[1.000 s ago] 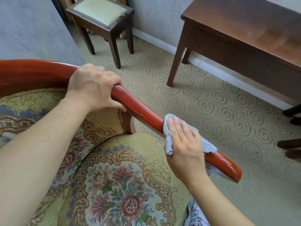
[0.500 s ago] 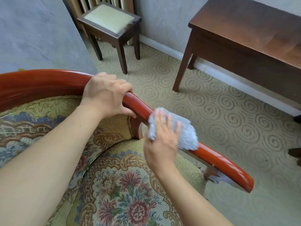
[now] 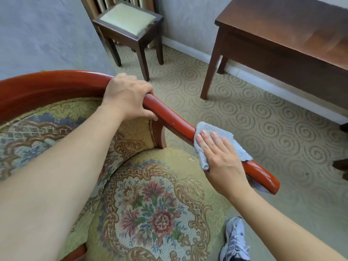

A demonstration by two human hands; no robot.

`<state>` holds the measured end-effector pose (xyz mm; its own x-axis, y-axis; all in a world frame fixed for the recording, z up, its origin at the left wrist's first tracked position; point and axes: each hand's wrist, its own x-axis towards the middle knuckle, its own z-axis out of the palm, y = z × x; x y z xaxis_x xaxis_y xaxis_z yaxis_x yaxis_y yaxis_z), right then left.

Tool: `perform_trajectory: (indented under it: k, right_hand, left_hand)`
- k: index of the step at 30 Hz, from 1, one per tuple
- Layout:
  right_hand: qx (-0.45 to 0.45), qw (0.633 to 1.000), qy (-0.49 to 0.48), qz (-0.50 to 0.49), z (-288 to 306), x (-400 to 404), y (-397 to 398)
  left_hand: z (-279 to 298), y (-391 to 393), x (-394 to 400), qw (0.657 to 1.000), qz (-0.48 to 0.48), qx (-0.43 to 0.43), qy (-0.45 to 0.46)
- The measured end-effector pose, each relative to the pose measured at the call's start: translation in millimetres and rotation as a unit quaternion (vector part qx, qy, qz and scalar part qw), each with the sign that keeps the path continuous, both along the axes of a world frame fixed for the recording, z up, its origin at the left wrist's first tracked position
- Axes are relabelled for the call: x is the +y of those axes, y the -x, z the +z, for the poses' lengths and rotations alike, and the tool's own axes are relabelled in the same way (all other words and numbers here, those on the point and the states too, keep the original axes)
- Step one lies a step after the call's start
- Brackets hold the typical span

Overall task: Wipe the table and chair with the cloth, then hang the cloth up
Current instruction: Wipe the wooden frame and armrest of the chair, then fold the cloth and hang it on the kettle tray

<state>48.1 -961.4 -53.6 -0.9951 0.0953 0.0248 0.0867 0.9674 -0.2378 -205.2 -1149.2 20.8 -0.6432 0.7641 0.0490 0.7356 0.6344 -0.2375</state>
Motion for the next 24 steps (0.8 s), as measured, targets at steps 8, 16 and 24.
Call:
perform_trajectory:
  k: [8,16,24]
  right_hand:
    - [-0.003,0.993,0.089,-0.077,11,38,-101]
    - [0.020,0.730,0.570,-0.377,103,101,-137]
    - [0.078,0.540,0.780,-0.306,217,151,-167]
  left_hand:
    - [13,-9,8,0.995,0.031,-0.022,0.096]
    - [63,-83,40,0.976,0.113,-0.153,0.101]
    - [143,-243,185,0.825,-0.050,-0.522,-0.212]
